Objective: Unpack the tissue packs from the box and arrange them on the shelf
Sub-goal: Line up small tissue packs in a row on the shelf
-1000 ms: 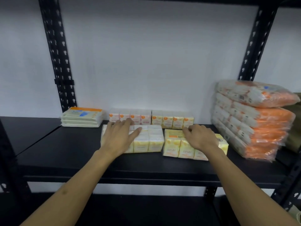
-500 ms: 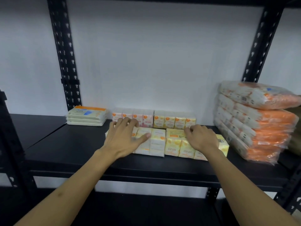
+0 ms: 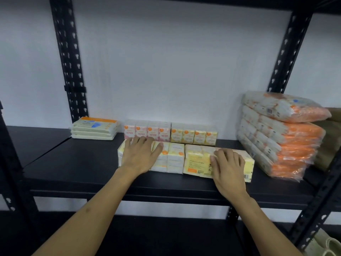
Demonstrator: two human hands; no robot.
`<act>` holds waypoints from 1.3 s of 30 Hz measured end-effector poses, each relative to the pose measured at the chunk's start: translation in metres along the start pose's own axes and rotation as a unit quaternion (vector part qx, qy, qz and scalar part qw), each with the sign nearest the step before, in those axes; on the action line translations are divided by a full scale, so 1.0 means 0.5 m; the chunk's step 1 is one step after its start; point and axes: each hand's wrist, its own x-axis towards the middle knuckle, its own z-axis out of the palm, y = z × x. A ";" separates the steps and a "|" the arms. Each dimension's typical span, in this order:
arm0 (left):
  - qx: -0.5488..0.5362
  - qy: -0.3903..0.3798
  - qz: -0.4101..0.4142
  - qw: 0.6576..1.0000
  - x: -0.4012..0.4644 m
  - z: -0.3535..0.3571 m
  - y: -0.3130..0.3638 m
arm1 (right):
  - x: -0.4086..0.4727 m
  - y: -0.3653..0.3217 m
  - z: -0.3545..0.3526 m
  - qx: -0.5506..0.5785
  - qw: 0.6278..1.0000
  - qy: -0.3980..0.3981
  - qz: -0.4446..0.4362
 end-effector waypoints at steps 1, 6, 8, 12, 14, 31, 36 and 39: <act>-0.001 0.000 0.001 1.000 0.000 0.000 0.000 | -0.005 -0.004 -0.007 0.001 1.000 -0.003 0.003; -0.005 0.004 0.003 1.000 -0.006 -0.004 -0.003 | 0.035 -0.018 -0.052 0.006 0.998 -0.048 0.040; -0.011 0.003 0.002 1.000 -0.009 -0.006 -0.003 | 0.077 -0.024 -0.063 0.005 0.995 -0.062 0.074; -0.029 0.030 -0.001 0.999 -0.031 -0.005 0.001 | 0.140 -0.029 -0.043 -0.006 0.980 -0.168 0.110; -0.057 0.060 0.013 0.996 -0.054 0.000 -0.005 | 0.143 -0.032 -0.025 -0.042 0.963 -0.248 0.101; -0.076 0.141 -0.007 0.987 -0.128 0.029 -0.009 | 0.030 -0.017 0.058 0.040 0.997 -0.037 0.048; -0.024 0.128 0.012 0.991 -0.106 -0.007 0.000 | 0.027 -0.021 0.039 0.035 0.998 -0.041 0.042; -0.063 0.077 0.066 0.993 -0.088 -0.039 0.018 | 0.022 -0.034 0.023 0.029 0.997 -0.041 0.050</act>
